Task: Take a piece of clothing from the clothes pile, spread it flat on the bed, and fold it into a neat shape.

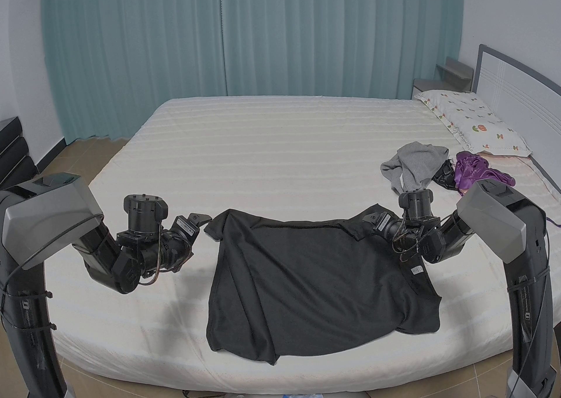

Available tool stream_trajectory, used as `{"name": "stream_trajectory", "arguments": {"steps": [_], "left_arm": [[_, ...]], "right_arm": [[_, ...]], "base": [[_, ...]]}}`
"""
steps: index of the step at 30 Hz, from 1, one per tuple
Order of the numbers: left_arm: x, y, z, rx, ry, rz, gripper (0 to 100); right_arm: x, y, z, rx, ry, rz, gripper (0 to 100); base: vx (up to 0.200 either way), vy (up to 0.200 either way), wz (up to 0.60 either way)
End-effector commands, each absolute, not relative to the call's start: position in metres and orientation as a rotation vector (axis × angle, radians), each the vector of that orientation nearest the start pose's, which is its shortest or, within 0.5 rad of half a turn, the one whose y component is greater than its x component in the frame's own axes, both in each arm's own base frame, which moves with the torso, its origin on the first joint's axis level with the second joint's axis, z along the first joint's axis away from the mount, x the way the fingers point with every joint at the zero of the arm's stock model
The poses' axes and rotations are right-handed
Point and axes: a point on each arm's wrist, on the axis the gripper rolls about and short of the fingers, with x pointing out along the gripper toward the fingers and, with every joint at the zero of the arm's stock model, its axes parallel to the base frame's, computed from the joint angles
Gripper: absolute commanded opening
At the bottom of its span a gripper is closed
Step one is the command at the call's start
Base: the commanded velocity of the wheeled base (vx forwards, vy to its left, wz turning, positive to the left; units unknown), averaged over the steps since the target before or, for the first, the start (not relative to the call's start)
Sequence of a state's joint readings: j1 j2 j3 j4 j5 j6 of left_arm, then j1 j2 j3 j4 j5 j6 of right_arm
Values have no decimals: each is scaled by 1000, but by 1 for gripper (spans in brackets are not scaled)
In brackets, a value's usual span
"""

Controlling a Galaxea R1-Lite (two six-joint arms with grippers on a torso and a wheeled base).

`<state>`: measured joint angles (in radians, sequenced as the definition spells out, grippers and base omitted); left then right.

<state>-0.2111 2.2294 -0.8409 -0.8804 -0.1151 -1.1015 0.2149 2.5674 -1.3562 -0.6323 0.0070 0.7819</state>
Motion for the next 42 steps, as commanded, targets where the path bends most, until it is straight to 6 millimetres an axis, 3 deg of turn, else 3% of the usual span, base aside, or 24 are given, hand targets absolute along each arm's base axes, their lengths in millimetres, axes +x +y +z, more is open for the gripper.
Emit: {"name": "stream_trajectory", "arguments": {"steps": [1,18,25,31,36,42], "left_arm": [[351,-78,27,-1073,603,1,100],[343,-74,13,-1073,621,18,100],[343,-74,11,-1072,625,20,100],[343,-75,11,-1071,627,21,100],[343,-75,11,-1071,621,29,100],[343,-76,10,-1066,617,34,100]], "right_arm": [[468,108,-41,693,645,-11,100],[512,122,-56,706,646,-16,100],[537,129,-43,800,501,2,100],[546,130,-12,839,221,119,100],[548,125,-9,791,131,148,100],[544,127,-57,560,162,91,100]], "base": [[0,0,0],[0,0,0],[0,0,0],[0,0,0],[0,0,0],[0,0,0]]}}
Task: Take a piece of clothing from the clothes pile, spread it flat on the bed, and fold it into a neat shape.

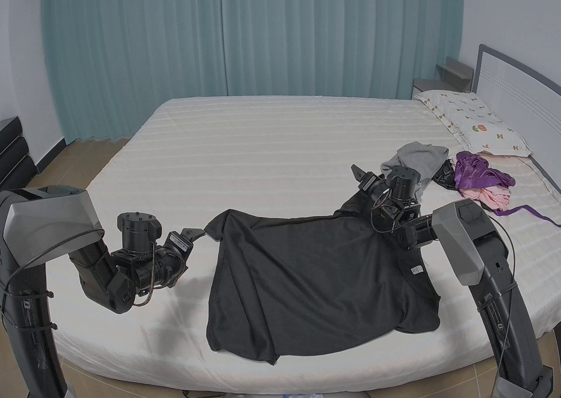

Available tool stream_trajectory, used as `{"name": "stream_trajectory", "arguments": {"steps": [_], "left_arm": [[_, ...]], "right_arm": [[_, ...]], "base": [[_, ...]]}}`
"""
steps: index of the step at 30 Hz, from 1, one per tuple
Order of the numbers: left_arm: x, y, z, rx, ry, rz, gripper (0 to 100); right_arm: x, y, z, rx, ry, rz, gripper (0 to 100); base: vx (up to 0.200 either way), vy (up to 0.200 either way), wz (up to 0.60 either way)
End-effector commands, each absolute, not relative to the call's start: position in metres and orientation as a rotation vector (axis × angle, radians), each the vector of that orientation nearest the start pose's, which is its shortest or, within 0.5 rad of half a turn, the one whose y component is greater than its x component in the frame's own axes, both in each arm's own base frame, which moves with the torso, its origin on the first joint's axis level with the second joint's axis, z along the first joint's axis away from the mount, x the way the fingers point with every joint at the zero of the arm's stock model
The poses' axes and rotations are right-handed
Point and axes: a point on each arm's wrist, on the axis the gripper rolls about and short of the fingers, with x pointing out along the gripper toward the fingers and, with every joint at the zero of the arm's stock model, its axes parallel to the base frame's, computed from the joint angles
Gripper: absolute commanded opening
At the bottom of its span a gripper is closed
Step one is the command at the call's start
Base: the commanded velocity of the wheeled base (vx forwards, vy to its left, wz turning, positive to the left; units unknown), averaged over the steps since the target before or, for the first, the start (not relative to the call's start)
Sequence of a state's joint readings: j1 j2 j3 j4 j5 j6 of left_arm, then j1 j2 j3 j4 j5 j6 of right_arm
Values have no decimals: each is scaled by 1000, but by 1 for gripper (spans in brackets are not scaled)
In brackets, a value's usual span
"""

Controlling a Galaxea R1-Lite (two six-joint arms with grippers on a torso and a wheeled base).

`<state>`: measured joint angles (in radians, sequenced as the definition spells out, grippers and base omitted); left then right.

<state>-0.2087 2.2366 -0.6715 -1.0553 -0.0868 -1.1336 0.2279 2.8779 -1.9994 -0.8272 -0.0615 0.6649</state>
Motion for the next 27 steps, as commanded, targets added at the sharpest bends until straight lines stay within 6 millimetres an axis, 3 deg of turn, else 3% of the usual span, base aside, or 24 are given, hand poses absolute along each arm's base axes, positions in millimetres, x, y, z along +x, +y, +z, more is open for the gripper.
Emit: {"name": "stream_trajectory", "arguments": {"steps": [1,5,11,12,18,19,20,23,27], "left_arm": [[343,-76,10,-1065,619,35,100],[343,-74,10,-1067,616,39,100],[342,-75,11,-1065,616,35,100],[342,-75,12,-1065,615,34,100],[334,-74,12,-1058,630,37,100],[334,-74,12,-1058,630,37,100],[329,-74,14,-1058,627,31,100],[320,-75,17,-1058,623,14,100],[308,-80,18,-1052,632,-10,100]], "right_arm": [[544,127,-56,558,171,83,100],[539,122,-45,545,251,47,100],[512,117,-10,613,334,64,100],[500,115,1,635,369,86,100],[457,109,25,656,466,88,100],[457,109,25,656,466,88,100],[435,106,32,666,507,74,100],[404,103,44,706,552,62,100],[366,99,39,714,599,78,100]], "base": [[0,0,0],[0,0,0],[0,0,0],[0,0,0],[0,0,0],[0,0,0],[0,0,0],[0,0,0],[0,0,0]]}}
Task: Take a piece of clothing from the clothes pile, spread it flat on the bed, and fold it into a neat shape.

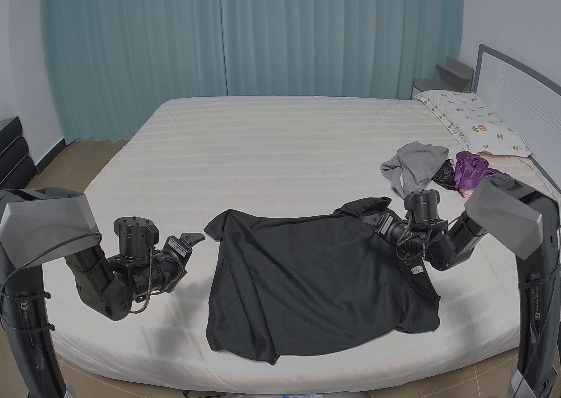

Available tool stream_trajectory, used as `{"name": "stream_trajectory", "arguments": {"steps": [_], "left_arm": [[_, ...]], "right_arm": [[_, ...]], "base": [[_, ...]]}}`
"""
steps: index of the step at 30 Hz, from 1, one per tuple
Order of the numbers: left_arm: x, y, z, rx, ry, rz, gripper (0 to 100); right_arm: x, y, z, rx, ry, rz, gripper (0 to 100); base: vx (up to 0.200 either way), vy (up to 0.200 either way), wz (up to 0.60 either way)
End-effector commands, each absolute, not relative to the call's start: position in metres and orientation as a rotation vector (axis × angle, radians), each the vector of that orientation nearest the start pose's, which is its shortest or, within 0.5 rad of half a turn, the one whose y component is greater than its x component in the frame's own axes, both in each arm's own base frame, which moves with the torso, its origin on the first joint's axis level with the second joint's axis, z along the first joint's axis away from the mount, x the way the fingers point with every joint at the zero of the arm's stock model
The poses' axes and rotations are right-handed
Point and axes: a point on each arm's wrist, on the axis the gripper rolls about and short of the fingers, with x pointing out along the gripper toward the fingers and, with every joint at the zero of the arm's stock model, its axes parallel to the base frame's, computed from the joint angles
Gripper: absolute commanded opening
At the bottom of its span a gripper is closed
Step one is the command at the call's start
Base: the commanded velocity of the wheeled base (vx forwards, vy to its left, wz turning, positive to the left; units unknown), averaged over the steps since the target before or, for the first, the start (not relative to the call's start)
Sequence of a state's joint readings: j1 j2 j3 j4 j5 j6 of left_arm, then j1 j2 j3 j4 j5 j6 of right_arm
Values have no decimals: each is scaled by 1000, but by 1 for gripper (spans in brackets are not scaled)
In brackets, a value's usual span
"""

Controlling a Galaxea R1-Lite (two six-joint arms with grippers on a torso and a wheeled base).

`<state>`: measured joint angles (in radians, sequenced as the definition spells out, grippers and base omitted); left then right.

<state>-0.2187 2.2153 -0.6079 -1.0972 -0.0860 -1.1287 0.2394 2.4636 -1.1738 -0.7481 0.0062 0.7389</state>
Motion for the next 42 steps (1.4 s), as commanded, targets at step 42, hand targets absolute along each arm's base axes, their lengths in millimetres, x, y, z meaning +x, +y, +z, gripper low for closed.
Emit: {"name": "stream_trajectory", "arguments": {"steps": [42], "left_arm": [[251,-105,-2,-965,751,-19,100]], "right_arm": [[266,83,7,738,661,76,100]], "base": [[-38,-67,0]]}}
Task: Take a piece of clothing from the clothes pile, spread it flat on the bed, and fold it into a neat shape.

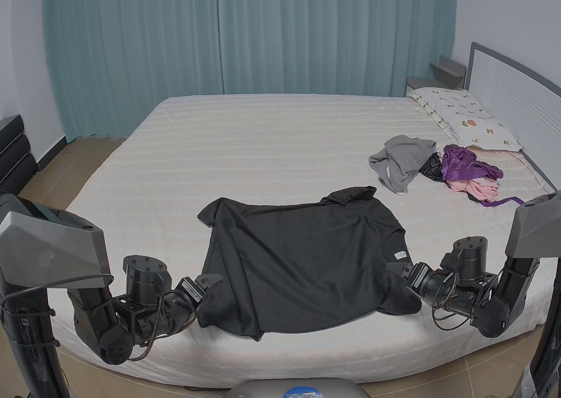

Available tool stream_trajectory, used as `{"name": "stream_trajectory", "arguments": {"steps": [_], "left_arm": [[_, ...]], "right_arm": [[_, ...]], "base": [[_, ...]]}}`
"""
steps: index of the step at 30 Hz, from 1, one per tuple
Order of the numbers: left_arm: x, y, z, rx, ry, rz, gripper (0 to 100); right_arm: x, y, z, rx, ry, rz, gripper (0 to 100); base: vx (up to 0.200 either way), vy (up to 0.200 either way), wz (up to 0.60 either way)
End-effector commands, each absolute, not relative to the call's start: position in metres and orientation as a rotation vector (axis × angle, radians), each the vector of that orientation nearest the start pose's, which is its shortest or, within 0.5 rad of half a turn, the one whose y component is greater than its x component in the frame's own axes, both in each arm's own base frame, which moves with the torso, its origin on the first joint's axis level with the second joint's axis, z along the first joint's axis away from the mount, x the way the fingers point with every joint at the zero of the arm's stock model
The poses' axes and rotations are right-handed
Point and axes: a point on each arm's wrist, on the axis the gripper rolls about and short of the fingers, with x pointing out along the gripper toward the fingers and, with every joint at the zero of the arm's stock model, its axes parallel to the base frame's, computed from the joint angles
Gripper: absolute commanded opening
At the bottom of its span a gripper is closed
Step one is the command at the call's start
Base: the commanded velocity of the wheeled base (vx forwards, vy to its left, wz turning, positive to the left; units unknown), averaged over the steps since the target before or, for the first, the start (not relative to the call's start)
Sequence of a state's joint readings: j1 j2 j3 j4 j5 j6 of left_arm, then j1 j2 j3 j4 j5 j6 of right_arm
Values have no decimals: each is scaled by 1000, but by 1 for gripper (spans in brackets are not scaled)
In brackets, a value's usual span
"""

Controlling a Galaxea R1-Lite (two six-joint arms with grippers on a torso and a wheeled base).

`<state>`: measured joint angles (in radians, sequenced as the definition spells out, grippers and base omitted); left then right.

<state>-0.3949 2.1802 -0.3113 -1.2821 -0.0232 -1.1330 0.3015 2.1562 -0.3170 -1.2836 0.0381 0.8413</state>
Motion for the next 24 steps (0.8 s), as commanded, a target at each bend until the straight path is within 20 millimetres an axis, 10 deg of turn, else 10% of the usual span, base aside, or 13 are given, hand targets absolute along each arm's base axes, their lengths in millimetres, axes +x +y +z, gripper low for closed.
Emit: {"name": "stream_trajectory", "arguments": {"steps": [1,24], "left_arm": [[249,-104,-1,-961,752,-15,100],[217,-104,-21,-777,886,16,100]], "right_arm": [[266,83,7,741,659,77,100],[267,81,5,755,665,63,100]], "base": [[0,0,0],[0,0,0]]}}
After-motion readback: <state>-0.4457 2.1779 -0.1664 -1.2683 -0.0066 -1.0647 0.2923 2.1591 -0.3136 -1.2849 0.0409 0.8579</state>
